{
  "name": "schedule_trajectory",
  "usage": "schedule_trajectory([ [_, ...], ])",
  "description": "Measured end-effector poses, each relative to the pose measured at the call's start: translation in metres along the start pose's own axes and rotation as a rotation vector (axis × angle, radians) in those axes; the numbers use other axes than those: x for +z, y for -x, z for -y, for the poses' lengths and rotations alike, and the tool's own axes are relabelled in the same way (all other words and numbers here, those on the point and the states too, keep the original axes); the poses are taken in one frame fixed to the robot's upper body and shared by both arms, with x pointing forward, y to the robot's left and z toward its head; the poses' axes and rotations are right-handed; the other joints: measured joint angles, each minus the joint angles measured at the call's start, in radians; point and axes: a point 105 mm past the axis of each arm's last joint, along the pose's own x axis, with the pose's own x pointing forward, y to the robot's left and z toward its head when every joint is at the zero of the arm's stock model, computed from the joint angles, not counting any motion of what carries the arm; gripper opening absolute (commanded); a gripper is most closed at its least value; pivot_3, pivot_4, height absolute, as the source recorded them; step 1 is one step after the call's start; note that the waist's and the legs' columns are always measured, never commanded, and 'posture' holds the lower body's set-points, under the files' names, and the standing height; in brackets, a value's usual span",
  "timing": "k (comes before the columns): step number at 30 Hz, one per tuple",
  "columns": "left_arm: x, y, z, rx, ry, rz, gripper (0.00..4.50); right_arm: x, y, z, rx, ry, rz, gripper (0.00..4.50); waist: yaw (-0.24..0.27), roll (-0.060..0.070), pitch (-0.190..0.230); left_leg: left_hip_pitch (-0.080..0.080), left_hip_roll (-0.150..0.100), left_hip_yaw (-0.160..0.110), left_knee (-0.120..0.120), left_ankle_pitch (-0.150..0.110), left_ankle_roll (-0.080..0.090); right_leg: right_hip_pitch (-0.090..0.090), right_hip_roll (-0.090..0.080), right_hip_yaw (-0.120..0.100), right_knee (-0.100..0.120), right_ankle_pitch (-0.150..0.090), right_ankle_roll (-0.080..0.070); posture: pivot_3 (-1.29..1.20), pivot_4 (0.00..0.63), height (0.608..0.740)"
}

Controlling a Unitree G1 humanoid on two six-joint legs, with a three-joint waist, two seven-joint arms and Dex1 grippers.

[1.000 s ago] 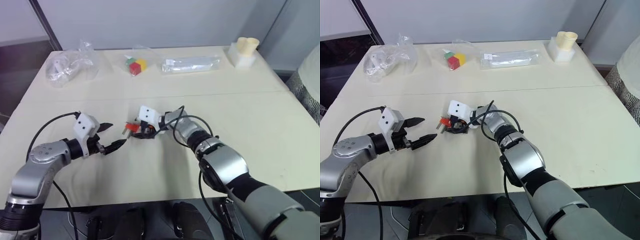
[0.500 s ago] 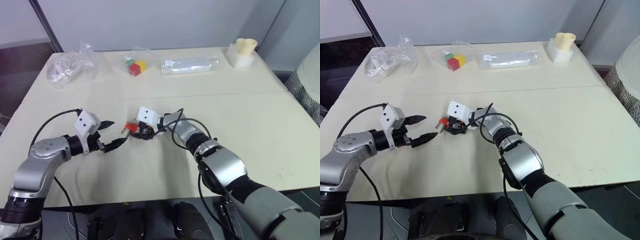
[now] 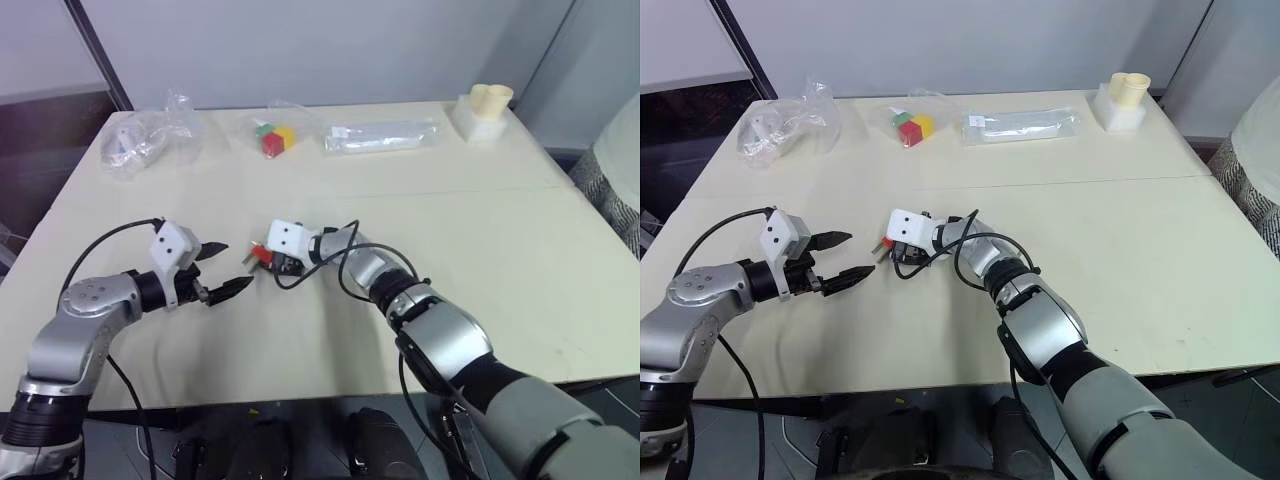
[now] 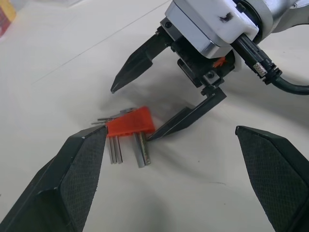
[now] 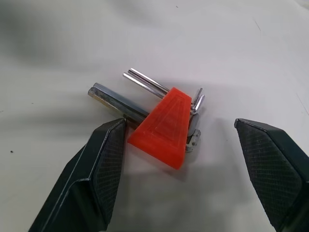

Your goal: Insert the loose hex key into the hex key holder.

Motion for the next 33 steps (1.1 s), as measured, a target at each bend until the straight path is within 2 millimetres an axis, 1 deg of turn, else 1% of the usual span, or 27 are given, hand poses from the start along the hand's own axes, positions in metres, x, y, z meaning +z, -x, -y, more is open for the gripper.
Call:
schedule_trajectory([
  [3, 0.0027, -0.0007, -0.0008, 0.001, -0.007, 0.006, 4.45, -0.0005, 0.0007, 0.0011, 0.011, -0.023, -0.011, 3.69, 0.001, 0.000, 0.000, 0.000, 0.000, 0.000, 0.000, 0.000, 0.000, 0.000, 0.000, 0.000, 0.000, 0.000, 0.000, 0.00, 0.150, 0.740],
  [8, 0.0048, -0.0012, -0.0016, 0.002, -0.013, 0.010, 4.45, -0.0038, 0.0019, 0.0025, 0.018, -0.121, -0.026, 3.69, 0.004, 0.000, 0.000, 0.000, 0.000, 0.000, 0.000, 0.000, 0.000, 0.000, -0.001, 0.000, -0.001, 0.000, 0.000, 0.00, 0.150, 0.740],
  [14, 0.0045, -0.0012, -0.0019, 0.006, -0.014, 0.008, 4.45, -0.0057, 0.0027, 0.0029, 0.025, -0.149, -0.046, 3.69, 0.007, 0.001, -0.001, 0.000, 0.000, -0.001, 0.000, 0.000, 0.000, 0.001, -0.001, 0.000, -0.001, 0.000, 0.000, 0.00, 0.150, 0.740],
  [16, 0.0044, -0.0014, -0.0019, 0.007, -0.014, 0.009, 4.50, -0.0063, 0.0027, 0.0025, 0.025, -0.156, -0.047, 3.16, 0.007, 0.002, -0.002, 0.000, 0.000, -0.001, 0.000, 0.000, 0.000, 0.001, -0.001, 0.000, -0.002, 0.000, 0.000, 0.00, 0.150, 0.740],
  [17, 0.0044, -0.0015, -0.0019, 0.007, -0.013, 0.009, 4.50, -0.0066, 0.0025, 0.0015, 0.029, -0.161, -0.046, 2.81, 0.007, 0.002, -0.002, 0.000, 0.000, -0.001, 0.000, 0.000, 0.000, 0.001, -0.001, 0.000, -0.002, 0.000, 0.000, 0.00, 0.150, 0.740],
  [20, 0.0042, -0.0016, -0.0018, 0.007, -0.013, 0.009, 4.50, -0.0071, 0.0008, -0.0046, 0.054, -0.168, -0.039, 1.31, 0.007, 0.002, -0.003, 0.000, 0.000, -0.001, 0.000, 0.000, 0.000, 0.001, -0.001, 0.000, -0.002, 0.000, 0.000, 0.00, 0.150, 0.740],
  [21, 0.0042, -0.0016, -0.0018, 0.007, -0.013, 0.009, 4.50, -0.0074, 0.0011, -0.0041, 0.051, -0.167, -0.041, 1.07, 0.007, 0.002, -0.003, 0.001, 0.000, -0.001, 0.000, 0.000, 0.000, 0.002, -0.001, 0.000, -0.002, 0.000, 0.000, 0.00, 0.150, 0.740],
  [33, 0.0041, -0.0018, -0.0017, 0.007, -0.013, 0.008, 4.50, -0.0080, 0.0003, -0.0048, 0.038, -0.159, -0.041, 1.06, 0.005, 0.002, -0.004, 0.002, 0.000, -0.001, 0.000, 0.000, 0.000, 0.003, -0.001, 0.000, -0.002, -0.001, -0.001, 0.00, 0.150, 0.740],
])
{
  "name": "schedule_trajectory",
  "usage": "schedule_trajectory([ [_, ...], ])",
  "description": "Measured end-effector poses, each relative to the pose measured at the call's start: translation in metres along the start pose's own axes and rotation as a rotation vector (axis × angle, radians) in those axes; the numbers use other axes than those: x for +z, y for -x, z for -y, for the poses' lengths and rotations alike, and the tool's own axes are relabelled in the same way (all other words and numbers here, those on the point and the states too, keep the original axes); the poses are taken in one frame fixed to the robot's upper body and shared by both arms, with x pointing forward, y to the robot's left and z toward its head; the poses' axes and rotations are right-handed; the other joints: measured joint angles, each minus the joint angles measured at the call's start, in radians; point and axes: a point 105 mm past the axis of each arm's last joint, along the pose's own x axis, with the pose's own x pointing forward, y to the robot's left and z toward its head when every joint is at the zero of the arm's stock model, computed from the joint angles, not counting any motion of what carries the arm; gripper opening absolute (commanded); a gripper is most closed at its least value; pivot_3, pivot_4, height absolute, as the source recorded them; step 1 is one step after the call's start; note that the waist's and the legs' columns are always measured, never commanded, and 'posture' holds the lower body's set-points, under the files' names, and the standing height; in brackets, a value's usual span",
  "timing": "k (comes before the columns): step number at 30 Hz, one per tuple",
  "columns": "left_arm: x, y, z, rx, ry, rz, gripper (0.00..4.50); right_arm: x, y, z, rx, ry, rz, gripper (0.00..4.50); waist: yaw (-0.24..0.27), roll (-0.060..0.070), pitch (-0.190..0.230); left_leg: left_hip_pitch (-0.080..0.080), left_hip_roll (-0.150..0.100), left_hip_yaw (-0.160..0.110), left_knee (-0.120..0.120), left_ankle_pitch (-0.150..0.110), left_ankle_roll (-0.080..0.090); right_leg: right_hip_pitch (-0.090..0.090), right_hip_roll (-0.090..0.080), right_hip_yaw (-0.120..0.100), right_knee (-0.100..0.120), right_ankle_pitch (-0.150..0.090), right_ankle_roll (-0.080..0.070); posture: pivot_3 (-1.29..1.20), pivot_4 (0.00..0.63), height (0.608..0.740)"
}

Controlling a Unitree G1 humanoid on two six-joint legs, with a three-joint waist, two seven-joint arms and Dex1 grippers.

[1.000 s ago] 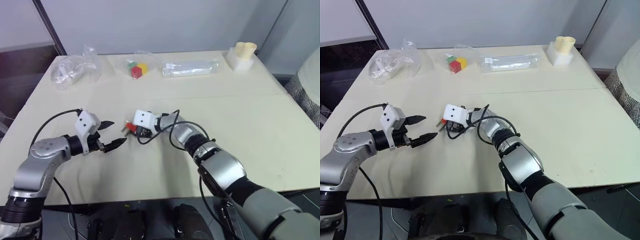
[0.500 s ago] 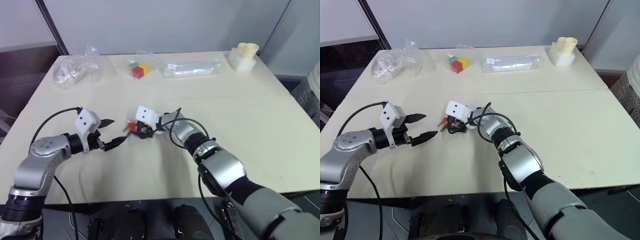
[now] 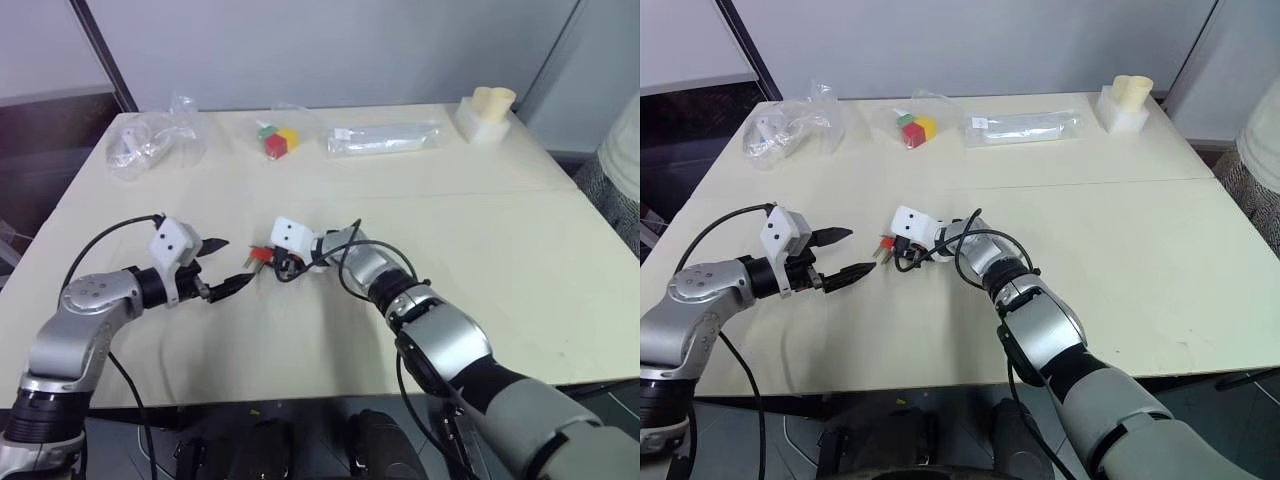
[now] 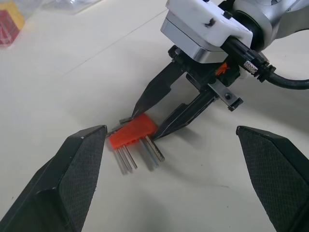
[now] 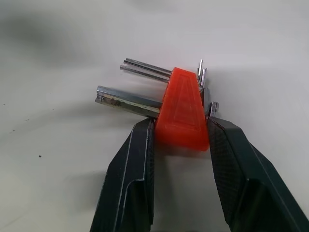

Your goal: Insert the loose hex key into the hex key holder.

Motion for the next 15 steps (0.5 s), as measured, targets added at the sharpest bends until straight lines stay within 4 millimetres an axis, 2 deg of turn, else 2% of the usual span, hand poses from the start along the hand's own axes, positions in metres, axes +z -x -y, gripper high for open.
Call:
schedule_trajectory([
  [7, 0.004, -0.002, -0.001, -0.001, -0.008, 0.011, 4.50, -0.001, 0.002, 0.002, -0.124, 0.114, 0.084, 1.06, 0.001, 0.000, 0.000, -0.002, 0.000, 0.000, 0.000, 0.000, 0.000, -0.002, 0.000, 0.000, 0.000, 0.000, 0.000, 0.00, 0.150, 0.740],
  [15, 0.002, -0.007, -0.003, 0.009, 0.022, 0.034, 4.50, -0.015, 0.029, 0.018, -0.319, 0.322, 0.140, 1.06, 0.000, -0.001, 0.001, -0.017, 0.000, 0.001, 0.000, 0.000, 0.000, -0.017, 0.000, 0.000, 0.000, 0.000, 0.000, 0.00, 0.150, 0.740],
])
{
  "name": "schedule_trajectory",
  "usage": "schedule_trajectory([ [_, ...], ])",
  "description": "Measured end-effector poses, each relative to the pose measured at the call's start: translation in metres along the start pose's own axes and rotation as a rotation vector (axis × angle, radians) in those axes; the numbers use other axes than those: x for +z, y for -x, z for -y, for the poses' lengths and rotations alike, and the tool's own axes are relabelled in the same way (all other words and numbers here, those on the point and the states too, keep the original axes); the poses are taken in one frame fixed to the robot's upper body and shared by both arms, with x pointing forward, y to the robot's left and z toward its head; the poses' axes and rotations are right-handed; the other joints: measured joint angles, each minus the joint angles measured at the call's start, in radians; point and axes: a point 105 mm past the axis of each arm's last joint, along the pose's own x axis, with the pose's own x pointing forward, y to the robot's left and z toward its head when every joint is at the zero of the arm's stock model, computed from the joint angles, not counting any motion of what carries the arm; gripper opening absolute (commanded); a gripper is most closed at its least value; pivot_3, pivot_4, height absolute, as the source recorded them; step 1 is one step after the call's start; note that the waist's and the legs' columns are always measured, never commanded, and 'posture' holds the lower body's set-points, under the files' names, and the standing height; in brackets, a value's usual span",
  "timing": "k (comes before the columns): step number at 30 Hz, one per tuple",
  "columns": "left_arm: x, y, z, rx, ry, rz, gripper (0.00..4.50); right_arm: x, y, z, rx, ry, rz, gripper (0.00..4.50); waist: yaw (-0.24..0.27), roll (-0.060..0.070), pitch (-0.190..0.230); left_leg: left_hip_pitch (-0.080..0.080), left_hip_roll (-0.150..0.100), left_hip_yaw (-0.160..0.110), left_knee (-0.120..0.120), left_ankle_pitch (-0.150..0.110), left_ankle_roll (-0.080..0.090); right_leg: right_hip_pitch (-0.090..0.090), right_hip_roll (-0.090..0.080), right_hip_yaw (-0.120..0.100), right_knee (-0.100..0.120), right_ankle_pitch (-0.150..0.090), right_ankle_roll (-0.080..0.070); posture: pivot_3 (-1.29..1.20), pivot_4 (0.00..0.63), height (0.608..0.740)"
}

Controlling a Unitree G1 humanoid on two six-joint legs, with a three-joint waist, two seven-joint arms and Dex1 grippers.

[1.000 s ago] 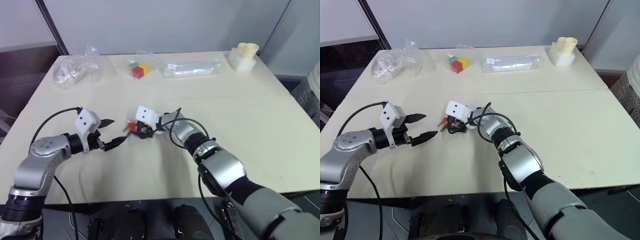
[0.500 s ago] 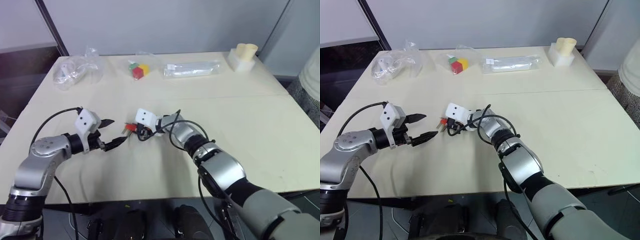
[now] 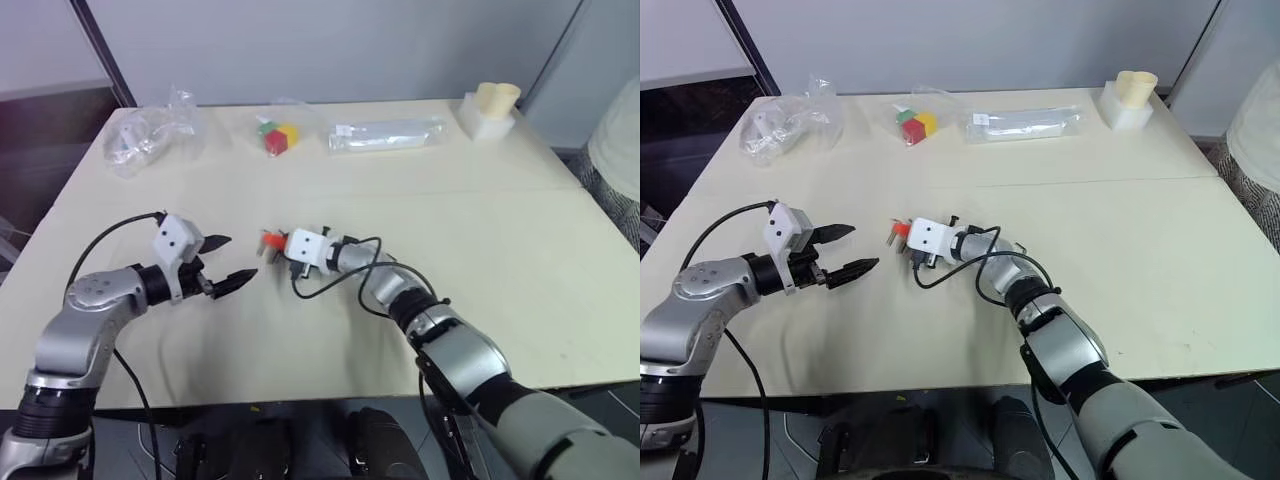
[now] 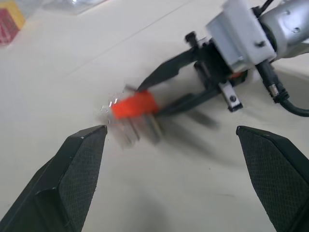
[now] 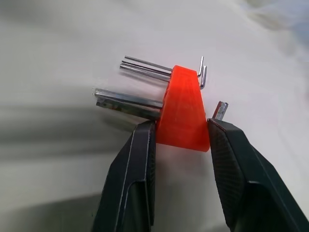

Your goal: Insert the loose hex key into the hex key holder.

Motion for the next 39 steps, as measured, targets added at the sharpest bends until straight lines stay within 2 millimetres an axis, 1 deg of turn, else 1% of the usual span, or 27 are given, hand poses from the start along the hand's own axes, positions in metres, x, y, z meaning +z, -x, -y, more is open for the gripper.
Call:
schedule_trajectory([
  [3, 0.003, -0.002, -0.005, 0.016, -0.014, 0.013, 4.50, -0.002, 0.006, 0.001, -0.052, 0.098, 0.008, 1.06, -0.004, 0.000, 0.000, -0.002, 0.000, 0.000, 0.000, 0.000, 0.000, -0.002, 0.000, 0.000, 0.000, 0.000, 0.000, 0.00, 0.150, 0.740],
  [5, 0.006, -0.003, -0.006, 0.022, -0.019, 0.027, 4.50, -0.002, 0.011, 0.005, -0.097, 0.201, 0.017, 1.06, -0.005, 0.000, 0.001, -0.003, 0.000, 0.000, 0.000, 0.000, 0.000, -0.002, 0.000, 0.000, 0.000, 0.000, 0.000, 0.00, 0.150, 0.740],
  [8, 0.009, -0.006, -0.009, 0.031, -0.018, 0.049, 4.50, -0.001, 0.022, 0.016, -0.201, 0.348, 0.033, 1.06, -0.004, -0.001, 0.001, -0.003, 0.000, 0.000, 0.000, 0.000, 0.000, -0.003, 0.001, 0.000, 0.000, 0.000, 0.000, 0.00, 0.150, 0.740],
  [10, 0.011, -0.009, -0.011, 0.034, -0.007, 0.066, 4.50, 0.007, 0.029, 0.027, -0.278, 0.476, 0.061, 1.06, -0.004, -0.001, 0.002, -0.004, 0.000, 0.001, 0.001, 0.000, 0.000, -0.003, 0.001, 0.000, 0.000, 0.000, 0.000, 0.00, 0.150, 0.740],
  [13, 0.014, -0.013, -0.011, 0.031, 0.009, 0.087, 4.50, 0.020, 0.038, 0.038, -0.367, 0.594, 0.116, 1.06, -0.004, -0.002, 0.002, -0.004, 0.000, 0.001, 0.000, 0.000, 0.000, -0.003, 0.002, 0.000, 0.000, 0.000, 0.000, 0.00, 0.150, 0.740],
  [17, 0.021, -0.019, -0.013, 0.016, 0.022, 0.119, 4.50, 0.037, 0.052, 0.038, -0.408, 0.727, 0.207, 1.06, -0.003, -0.003, 0.003, -0.004, 0.000, 0.001, 0.001, 0.000, 0.000, -0.003, 0.002, 0.000, 0.000, 0.000, 0.000, 0.00, 0.150, 0.740],
  [22, 0.037, -0.032, -0.012, -0.047, 0.035, 0.170, 4.50, 0.066, 0.067, 0.044, -0.462, 0.922, 0.312, 1.06, -0.001, -0.005, 0.004, -0.005, 0.000, 0.001, 0.002, 0.000, 0.000, -0.003, 0.004, 0.000, 0.000, 0.000, 0.000, 0.00, 0.150, 0.740],
  [25, 0.052, -0.041, -0.007, -0.108, 0.030, 0.208, 4.50, 0.079, 0.072, 0.045, -0.499, 0.998, 0.358, 1.06, -0.001, -0.006, 0.005, -0.005, 0.000, 0.001, 0.002, 0.000, 0.000, -0.003, 0.004, 0.000, 0.000, 0.000, 0.000, 0.00, 0.150, 0.740],
  [27, 0.062, -0.043, -0.005, -0.142, 0.026, 0.229, 4.50, 0.081, 0.075, 0.046, -0.505, 1.049, 0.365, 1.06, -0.001, -0.007, 0.005, -0.005, 0.000, 0.001, 0.002, 0.000, 0.000, -0.003, 0.004, 0.000, 0.000, 0.000, 0.000, 0.00, 0.150, 0.740],
  [29, 0.068, -0.046, -0.001, -0.176, 0.029, 0.239, 4.50, 0.079, 0.077, 0.046, -0.494, 1.095, 0.360, 1.06, -0.001, -0.007, 0.005, -0.005, 0.000, 0.001, 0.002, 0.000, 0.000, -0.003, 0.005, 0.000, 0.000, 0.000, 0.000, 0.00, 0.150, 0.740],
  [33, 0.072, -0.053, 0.007, -0.234, 0.045, 0.240, 4.50, 0.076, 0.076, 0.040, -0.460, 1.130, 0.363, 1.06, -0.004, -0.008, 0.006, -0.005, 0.000, 0.001, 0.002, 0.000, 0.000, -0.003, 0.006, 0.000, 0.000, 0.000, 0.000, 0.00, 0.150, 0.740],
  [39, 0.072, -0.054, 0.013, -0.288, 0.074, 0.230, 4.50, 0.076, 0.075, 0.035, -0.435, 1.130, 0.378, 1.06, -0.004, -0.008, 0.006, -0.005, 0.000, 0.001, 0.003, 0.000, 0.000, -0.003, 0.006, 0.000, 0.000, 0.000, 0.000, 0.00, 0.150, 0.740],
])
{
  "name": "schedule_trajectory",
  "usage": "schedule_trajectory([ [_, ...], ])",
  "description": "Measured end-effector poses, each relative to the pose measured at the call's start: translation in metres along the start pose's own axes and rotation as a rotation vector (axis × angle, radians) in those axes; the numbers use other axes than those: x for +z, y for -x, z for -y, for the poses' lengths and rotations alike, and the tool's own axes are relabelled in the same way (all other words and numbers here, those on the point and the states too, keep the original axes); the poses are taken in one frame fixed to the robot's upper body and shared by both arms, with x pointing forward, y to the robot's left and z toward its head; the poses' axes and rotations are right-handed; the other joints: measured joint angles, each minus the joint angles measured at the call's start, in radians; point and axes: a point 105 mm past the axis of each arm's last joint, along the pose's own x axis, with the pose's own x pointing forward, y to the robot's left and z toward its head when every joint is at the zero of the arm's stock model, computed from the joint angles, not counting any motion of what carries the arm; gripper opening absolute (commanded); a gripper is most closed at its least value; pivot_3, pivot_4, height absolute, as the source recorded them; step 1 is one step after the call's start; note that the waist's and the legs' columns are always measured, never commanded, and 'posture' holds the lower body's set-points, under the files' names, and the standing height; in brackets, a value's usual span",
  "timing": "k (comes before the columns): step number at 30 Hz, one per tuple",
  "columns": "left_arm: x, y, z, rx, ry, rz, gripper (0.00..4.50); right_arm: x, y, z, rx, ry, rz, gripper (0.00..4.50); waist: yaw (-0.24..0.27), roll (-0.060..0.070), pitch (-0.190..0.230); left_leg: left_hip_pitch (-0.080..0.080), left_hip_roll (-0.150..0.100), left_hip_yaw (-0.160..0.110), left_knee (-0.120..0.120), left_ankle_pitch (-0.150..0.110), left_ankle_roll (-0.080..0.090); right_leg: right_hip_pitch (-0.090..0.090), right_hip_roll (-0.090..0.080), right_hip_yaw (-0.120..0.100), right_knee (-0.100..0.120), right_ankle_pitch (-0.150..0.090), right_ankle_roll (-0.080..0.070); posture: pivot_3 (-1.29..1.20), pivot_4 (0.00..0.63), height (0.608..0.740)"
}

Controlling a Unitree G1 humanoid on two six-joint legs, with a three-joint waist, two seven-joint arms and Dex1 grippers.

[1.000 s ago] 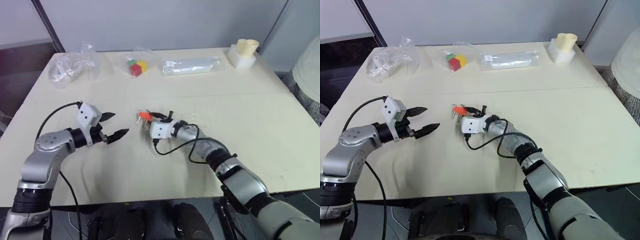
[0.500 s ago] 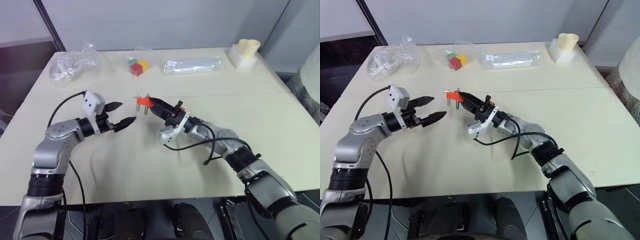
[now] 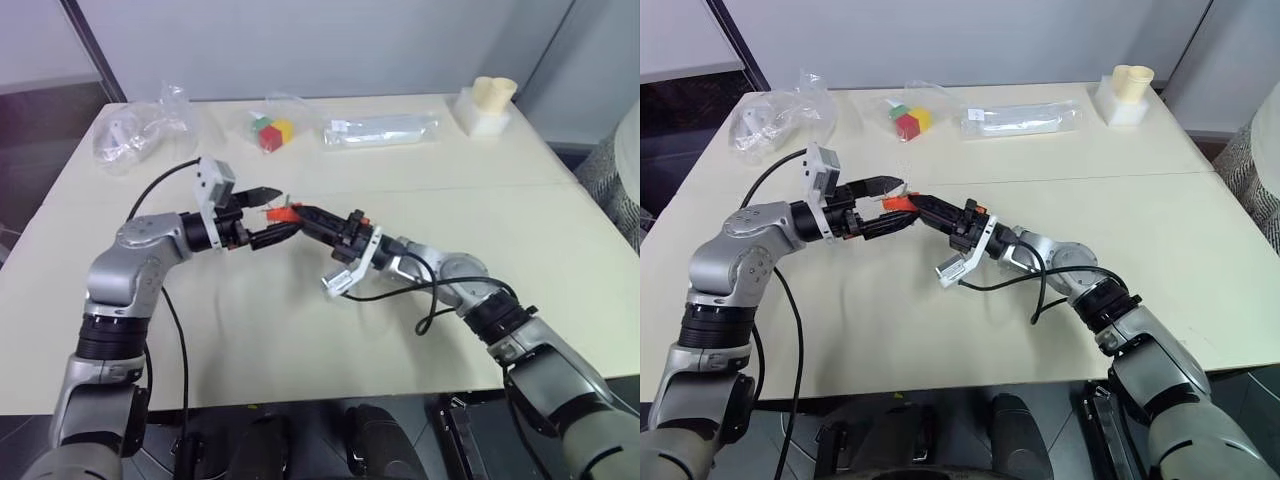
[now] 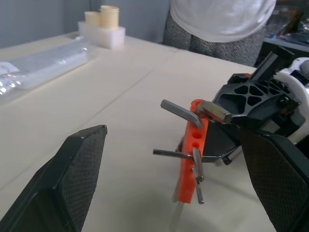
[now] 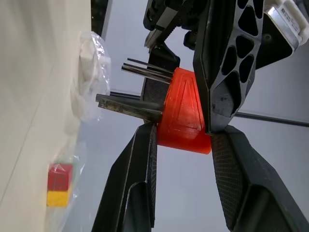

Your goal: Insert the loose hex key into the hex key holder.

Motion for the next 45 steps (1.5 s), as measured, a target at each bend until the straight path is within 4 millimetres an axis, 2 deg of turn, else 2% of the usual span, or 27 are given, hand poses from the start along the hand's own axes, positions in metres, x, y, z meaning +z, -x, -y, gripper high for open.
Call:
schedule_trajectory([
  [15, 0.0043, 0.0045, -0.0008, 0.003, 0.007, 0.011, 4.50, -0.0021, 0.0021, -0.0049, 0.034, -0.011, -0.008, 1.06, 0.001, 0.000, 0.000, 0.000, 0.000, 0.000, 0.001, 0.000, 0.000, 0.000, 0.000, 0.000, 0.000, 0.000, 0.000, 0.00, 0.150, 0.740],
  [16, 0.0054, 0.0052, -0.0006, 0.003, 0.002, 0.011, 3.98, -0.0022, 0.0023, -0.0050, 0.035, -0.011, -0.009, 1.06, 0.001, 0.000, 0.000, 0.000, 0.000, 0.000, 0.001, 0.000, 0.000, 0.000, 0.000, 0.000, 0.000, 0.000, 0.000, 0.00, 0.150, 0.740],
  [17, 0.0064, 0.0058, -0.0005, 0.004, -0.003, 0.012, 3.67, -0.0022, 0.0022, -0.0050, 0.035, -0.012, -0.009, 1.06, 0.001, 0.000, 0.000, 0.000, 0.000, 0.000, 0.001, 0.000, 0.000, 0.000, 0.000, 0.000, 0.000, 0.000, 0.000, 0.00, 0.150, 0.740],
  [19, 0.0074, 0.0064, -0.0004, 0.003, -0.004, 0.015, 2.59, -0.0023, 0.0022, -0.0047, 0.034, -0.017, -0.010, 1.06, 0.001, 0.000, 0.000, 0.000, 0.000, 0.000, 0.001, 0.000, 0.000, 0.000, 0.000, 0.000, 0.000, 0.000, 0.000, 0.00, 0.150, 0.740],
  [23, 0.0057, 0.0072, 0.0004, -0.001, 0.002, 0.013, 0.71, -0.0036, 0.0023, -0.0041, 0.032, -0.023, -0.018, 1.06, 0.001, 0.000, 0.000, 0.000, 0.000, 0.000, 0.001, 0.000, 0.000, 0.000, 0.000, 0.000, 0.001, 0.000, 0.000, 0.00, 0.150, 0.740],
  [44, 0.0040, 0.0033, -0.0010, 0.002, -0.003, 0.020, 0.71, -0.0072, 0.0022, -0.0047, 0.051, -0.041, -0.044, 1.06, 0.001, 0.000, 0.000, 0.000, 0.000, 0.000, 0.001, 0.000, 0.000, 0.000, 0.000, 0.000, 0.001, 0.000, 0.000, 0.00, 0.150, 0.740],
  [45, 0.0040, 0.0031, -0.0011, 0.001, 0.001, 0.018, 1.03, -0.0073, 0.0022, -0.0048, 0.051, -0.041, -0.045, 1.06, 0.001, 0.000, 0.000, 0.000, 0.000, 0.000, 0.001, 0.000, 0.000, 0.000, 0.000, 0.000, 0.001, 0.000, 0.000, 0.00, 0.150, 0.740],
])
